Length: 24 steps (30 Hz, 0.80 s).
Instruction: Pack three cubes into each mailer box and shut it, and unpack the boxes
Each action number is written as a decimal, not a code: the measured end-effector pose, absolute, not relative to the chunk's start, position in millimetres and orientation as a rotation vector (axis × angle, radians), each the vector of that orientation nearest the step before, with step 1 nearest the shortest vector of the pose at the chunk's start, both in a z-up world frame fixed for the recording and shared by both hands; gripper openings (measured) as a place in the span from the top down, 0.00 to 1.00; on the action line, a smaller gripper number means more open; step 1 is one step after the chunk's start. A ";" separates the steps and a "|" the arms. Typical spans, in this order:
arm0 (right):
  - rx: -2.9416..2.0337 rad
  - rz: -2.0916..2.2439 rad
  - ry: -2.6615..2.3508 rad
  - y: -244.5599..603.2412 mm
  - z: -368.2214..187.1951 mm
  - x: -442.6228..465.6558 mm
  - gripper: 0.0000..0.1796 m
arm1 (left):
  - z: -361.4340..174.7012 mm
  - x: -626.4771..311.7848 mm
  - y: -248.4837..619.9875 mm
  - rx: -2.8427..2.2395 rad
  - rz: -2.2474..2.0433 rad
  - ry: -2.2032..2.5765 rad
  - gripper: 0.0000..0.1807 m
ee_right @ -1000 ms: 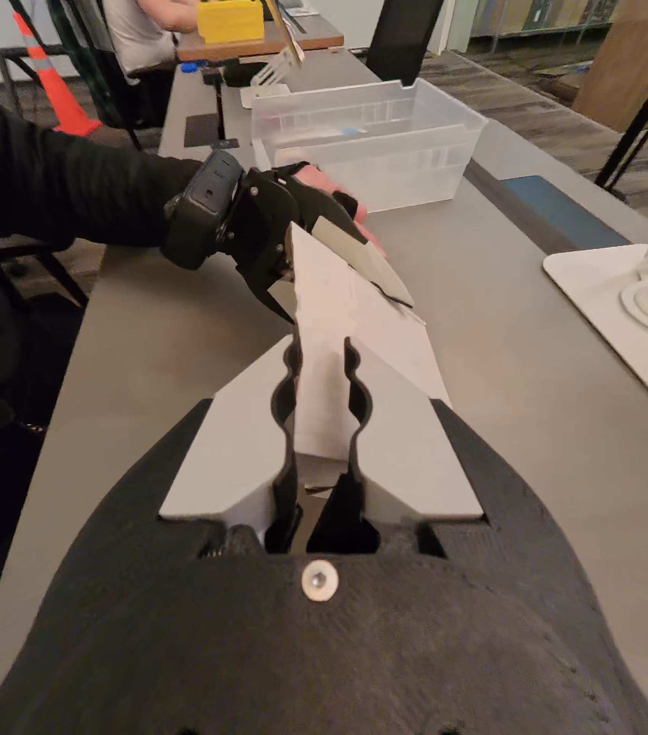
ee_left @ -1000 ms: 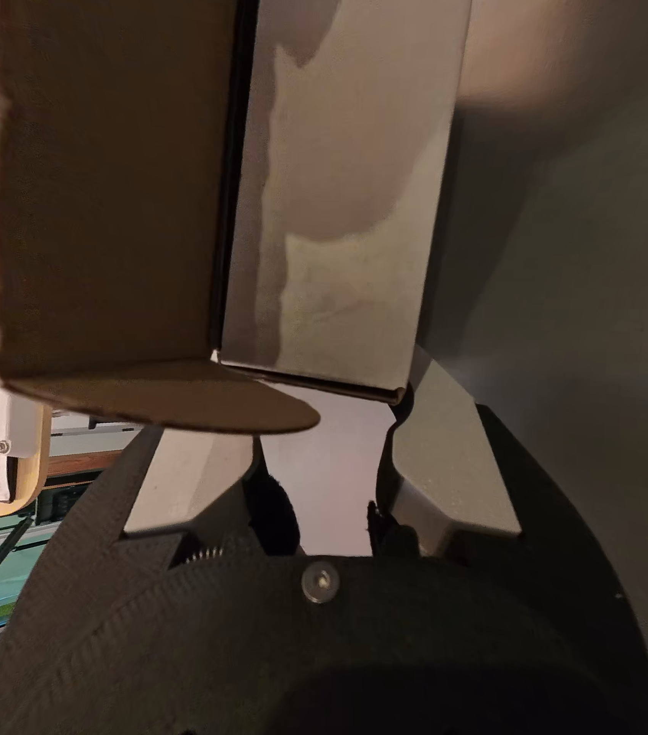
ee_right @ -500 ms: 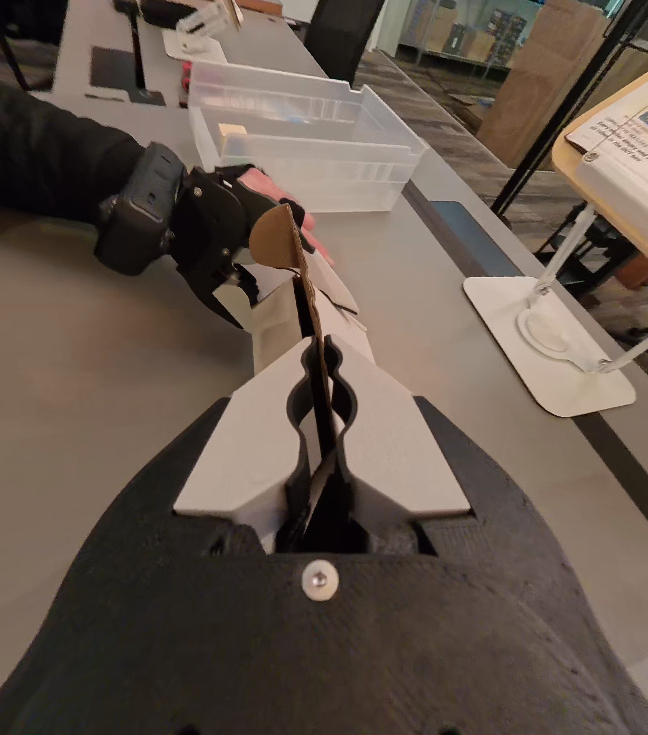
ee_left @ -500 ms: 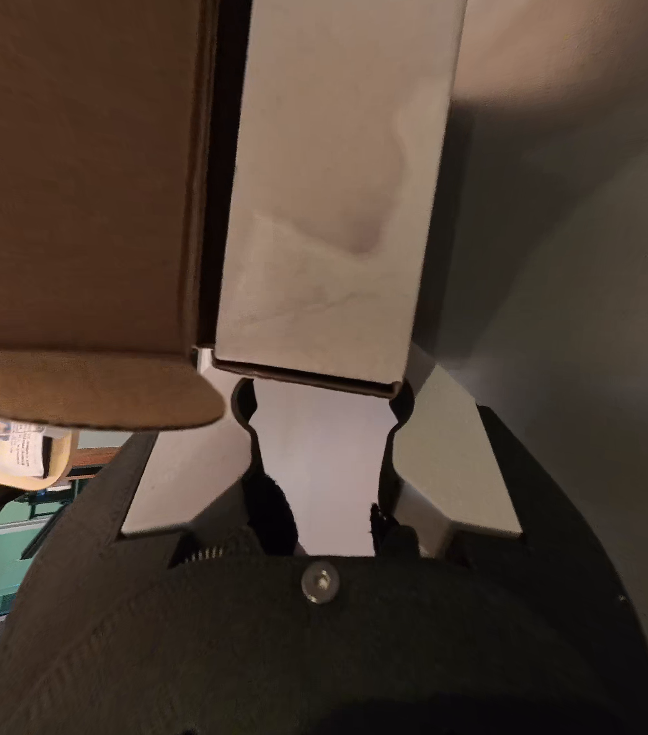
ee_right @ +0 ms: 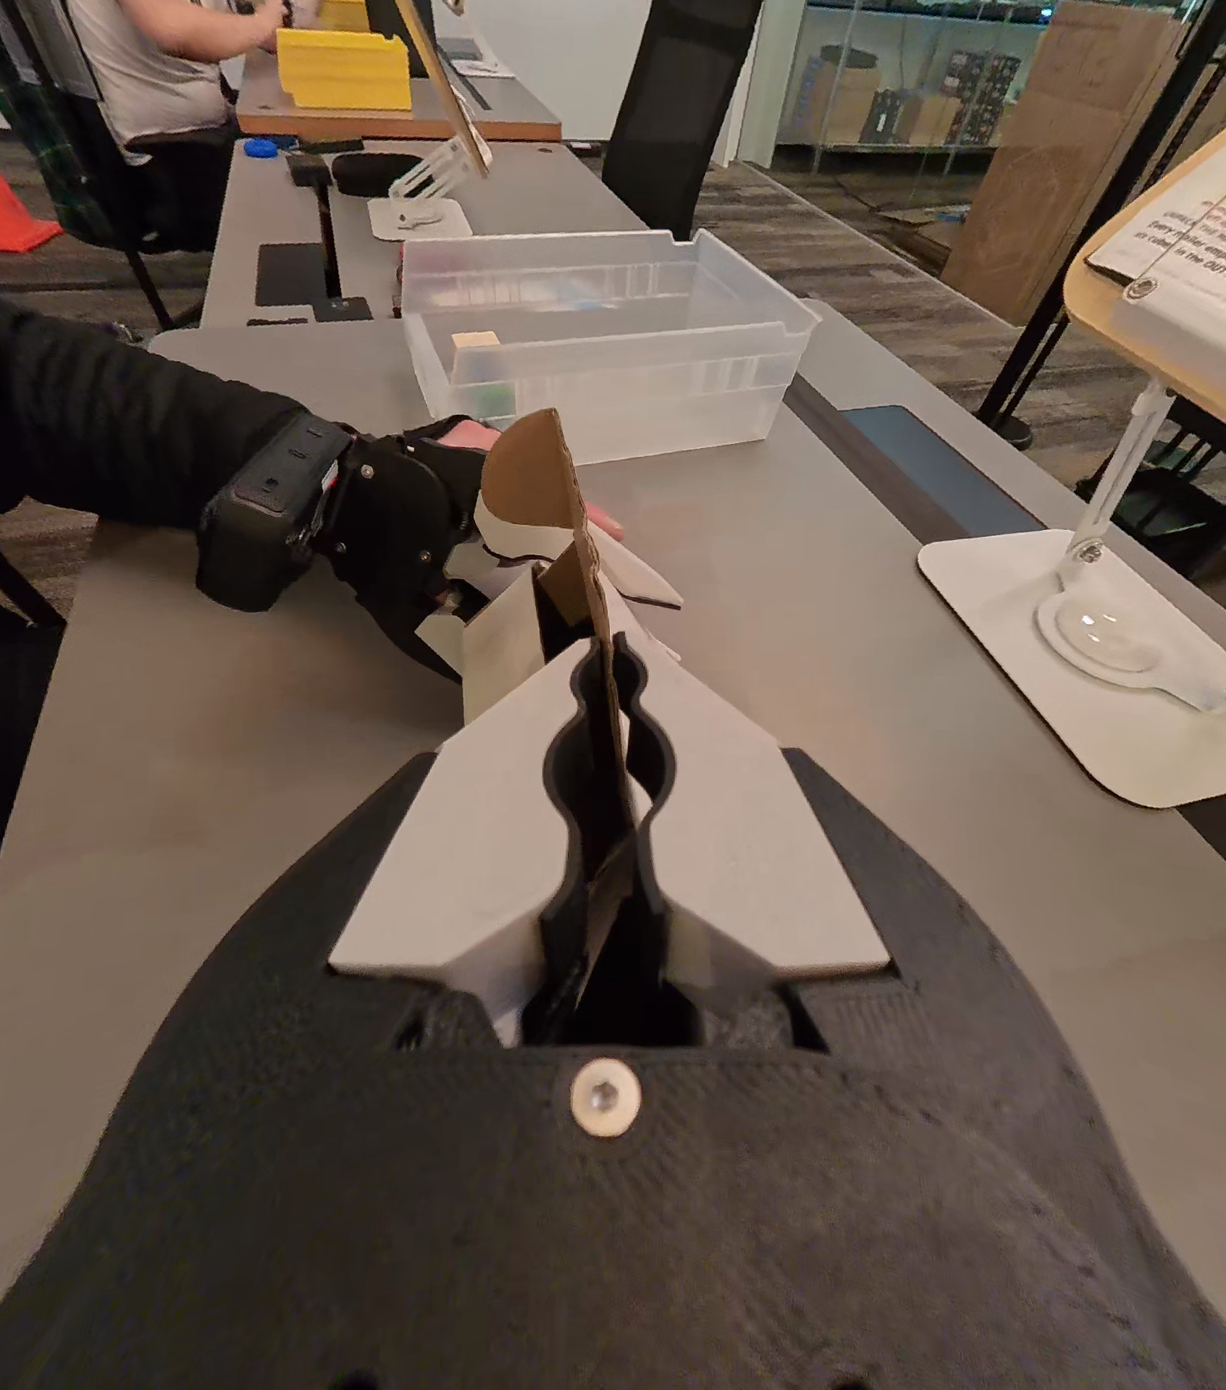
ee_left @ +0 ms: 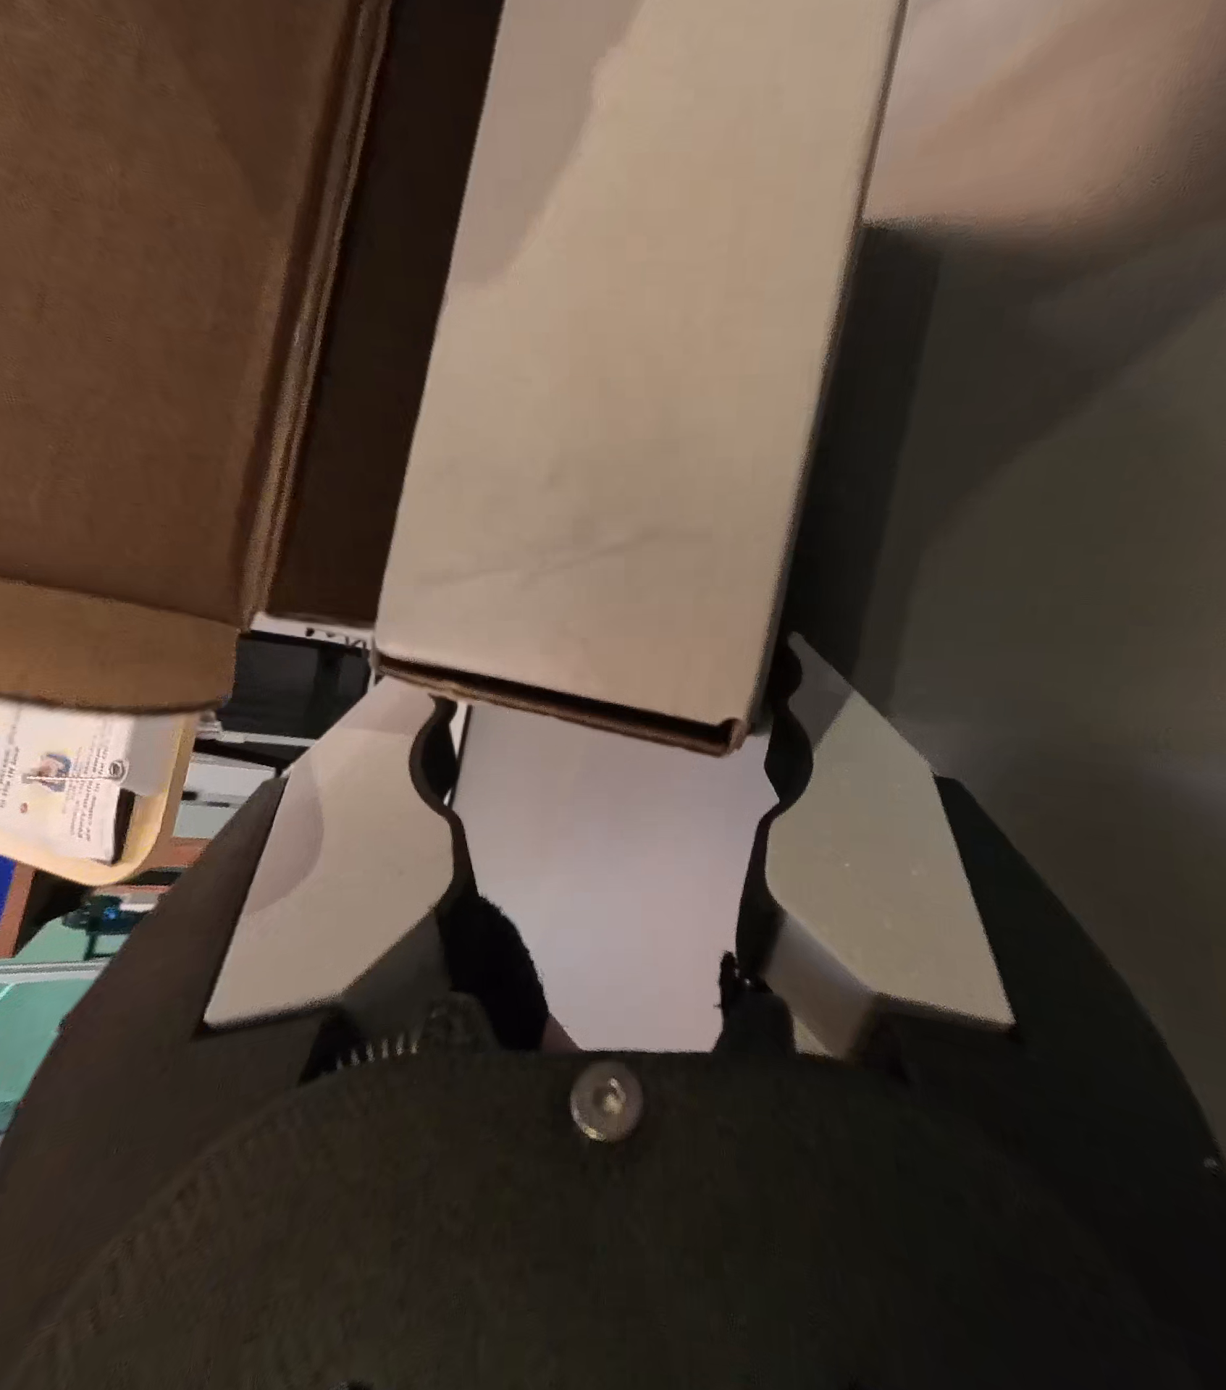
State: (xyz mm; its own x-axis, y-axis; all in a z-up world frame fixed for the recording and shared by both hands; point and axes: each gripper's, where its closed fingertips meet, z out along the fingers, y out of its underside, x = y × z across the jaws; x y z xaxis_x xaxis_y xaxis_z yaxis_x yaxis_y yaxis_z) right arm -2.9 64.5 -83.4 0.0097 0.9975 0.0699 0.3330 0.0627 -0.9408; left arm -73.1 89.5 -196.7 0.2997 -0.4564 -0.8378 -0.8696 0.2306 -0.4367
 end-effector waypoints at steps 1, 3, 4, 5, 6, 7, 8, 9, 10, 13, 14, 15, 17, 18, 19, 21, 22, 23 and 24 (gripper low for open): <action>-1.410 0.959 -1.460 66.2 -82.6 -2.5 1.00 | -196.7 -73.8 88.1 -1.410 0.431 1.314 0.55; -1.414 0.947 -1.433 71.8 -79.0 -1.0 1.00 | -196.7 -73.1 82.5 -1.378 0.433 1.320 0.58; -1.413 0.957 -1.430 72.1 -77.1 -0.6 1.00 | -197.6 -72.5 79.7 -1.365 0.443 1.327 0.59; -1.411 0.957 -1.439 71.6 -76.8 -1.0 1.00 | -198.0 -72.4 78.2 -1.362 0.448 1.326 0.60; -1.409 0.950 -1.452 71.0 -77.0 -1.6 1.00 | -197.8 -73.0 77.5 -1.359 0.453 1.332 0.61; -1.410 0.939 -1.454 72.0 -76.3 -1.8 1.00 | -197.5 -73.3 76.3 -1.349 0.461 1.347 0.61; -1.415 0.938 -1.447 73.8 -74.6 -1.7 1.00 | -197.5 -73.3 74.9 -1.334 0.476 1.361 0.61; -1.425 0.944 -1.438 76.0 -73.3 -1.9 1.00 | -197.8 -73.3 73.3 -1.320 0.496 1.370 0.62; -1.437 0.945 -1.426 79.1 -71.6 -2.3 1.00 | -198.0 -72.9 71.0 -1.305 0.509 1.377 0.63; -1.473 0.912 -1.386 94.0 -64.8 -3.5 1.00 | -198.9 -72.7 63.0 -1.257 0.556 1.420 0.64; -1.483 0.895 -1.377 100.1 -62.7 -4.5 1.00 | -199.8 -72.5 60.4 -1.233 0.585 1.440 0.65; -1.496 0.877 -1.370 106.7 -61.5 -6.0 1.00 | -200.8 -72.4 57.8 -1.218 0.611 1.456 0.65; -1.534 0.804 -1.357 125.0 -64.1 -8.0 1.00 | -203.6 -73.2 52.2 -1.198 0.641 1.491 0.66; -1.555 0.763 -1.360 133.9 -67.8 -8.8 1.00 | -204.9 -74.4 50.0 -1.193 0.653 1.507 0.66; -1.577 0.732 -1.362 142.0 -72.1 -9.9 1.00 | -206.4 -74.9 47.4 -1.196 0.650 1.524 0.66; -1.626 0.640 -1.387 157.4 -87.0 -11.5 1.00 | -208.7 -76.0 43.1 -1.194 0.653 1.559 0.67; -1.662 0.591 -1.415 163.0 -98.2 -11.5 1.00 | -209.3 -75.9 41.3 -1.185 0.658 1.574 0.67; -1.711 0.558 -1.439 167.6 -110.3 -10.5 1.00 | -209.8 -75.2 39.2 -1.172 0.663 1.587 0.67; -1.759 0.532 -1.458 172.2 -121.7 -8.6 1.00 | -210.4 -75.1 37.8 -1.167 0.672 1.597 0.67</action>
State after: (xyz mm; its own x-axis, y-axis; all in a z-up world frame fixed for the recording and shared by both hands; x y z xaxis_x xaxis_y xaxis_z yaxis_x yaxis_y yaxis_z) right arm -8.6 172.2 -121.7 0.2562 0.9540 0.1555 0.6300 -0.0428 -0.7754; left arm -75.1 37.8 -210.4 -0.0287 -0.3589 -0.9329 -0.9181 0.3785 -0.1174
